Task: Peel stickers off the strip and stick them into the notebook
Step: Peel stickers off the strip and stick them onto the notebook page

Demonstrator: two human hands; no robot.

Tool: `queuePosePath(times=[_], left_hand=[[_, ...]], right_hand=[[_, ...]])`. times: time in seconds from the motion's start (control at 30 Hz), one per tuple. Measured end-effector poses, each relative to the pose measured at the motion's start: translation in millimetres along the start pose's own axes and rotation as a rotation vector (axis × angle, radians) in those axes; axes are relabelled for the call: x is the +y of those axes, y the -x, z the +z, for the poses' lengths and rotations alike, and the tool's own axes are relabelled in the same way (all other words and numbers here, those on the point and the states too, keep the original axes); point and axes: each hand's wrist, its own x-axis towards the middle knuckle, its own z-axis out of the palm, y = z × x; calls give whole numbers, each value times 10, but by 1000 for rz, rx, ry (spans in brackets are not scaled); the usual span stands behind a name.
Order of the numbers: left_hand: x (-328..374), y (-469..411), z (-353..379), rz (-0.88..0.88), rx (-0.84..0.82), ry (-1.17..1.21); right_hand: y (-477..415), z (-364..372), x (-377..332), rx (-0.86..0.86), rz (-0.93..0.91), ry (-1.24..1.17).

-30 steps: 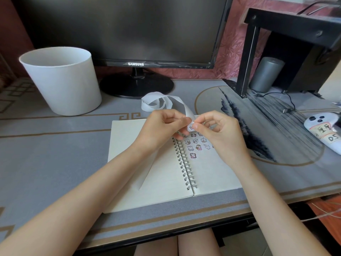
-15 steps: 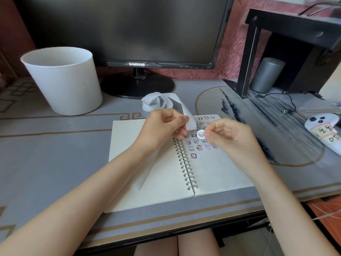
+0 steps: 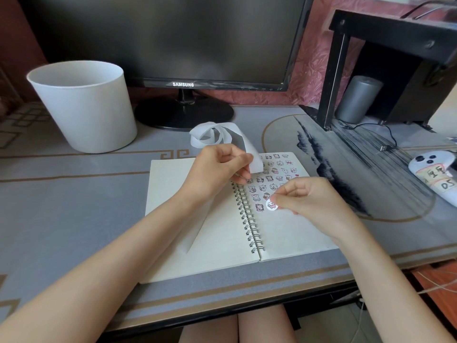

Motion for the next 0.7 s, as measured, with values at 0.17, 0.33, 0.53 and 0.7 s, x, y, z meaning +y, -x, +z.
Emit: queuePosePath(times=[0.17,0.33,0.53,0.7], left_hand=[[9,3,2,2,1,4],[12,5,3,-1,-1,1],[20,14,3,2,-2,1],[34,20,5,-2,-3,4]], right_hand=[[-3,9,20,14,-9,19],[3,14,28,26,-21,26],[5,26,40,40,-21,42],[3,26,58,41,-33,45]])
